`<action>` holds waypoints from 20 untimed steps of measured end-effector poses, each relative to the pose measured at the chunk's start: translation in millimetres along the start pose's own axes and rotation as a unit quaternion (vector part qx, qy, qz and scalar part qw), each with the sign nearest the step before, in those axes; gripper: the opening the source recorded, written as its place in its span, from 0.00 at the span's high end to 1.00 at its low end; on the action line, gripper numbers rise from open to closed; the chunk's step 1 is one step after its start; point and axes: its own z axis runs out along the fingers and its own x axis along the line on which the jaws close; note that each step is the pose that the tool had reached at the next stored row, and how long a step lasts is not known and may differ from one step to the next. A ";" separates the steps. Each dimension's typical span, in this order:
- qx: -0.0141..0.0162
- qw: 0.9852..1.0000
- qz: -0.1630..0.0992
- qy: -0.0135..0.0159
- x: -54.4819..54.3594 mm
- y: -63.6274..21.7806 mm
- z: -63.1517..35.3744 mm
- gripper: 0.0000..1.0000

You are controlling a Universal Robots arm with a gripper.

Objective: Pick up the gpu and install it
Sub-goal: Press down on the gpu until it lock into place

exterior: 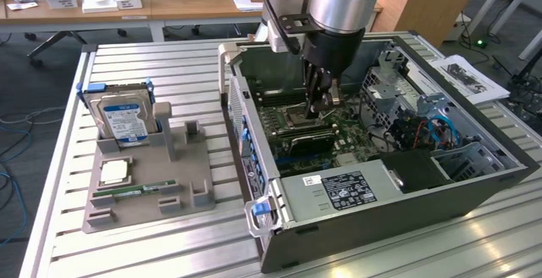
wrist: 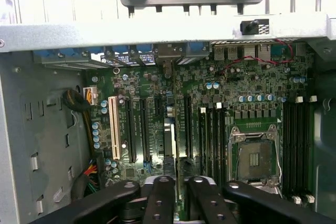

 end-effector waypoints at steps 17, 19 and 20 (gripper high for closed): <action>0.000 1.000 0.000 0.000 0.1 1.4 14.5 0.89; 0.000 1.000 0.000 0.000 -0.2 2.5 18.1 0.89; 0.000 1.000 0.000 0.000 -0.6 3.2 19.8 0.89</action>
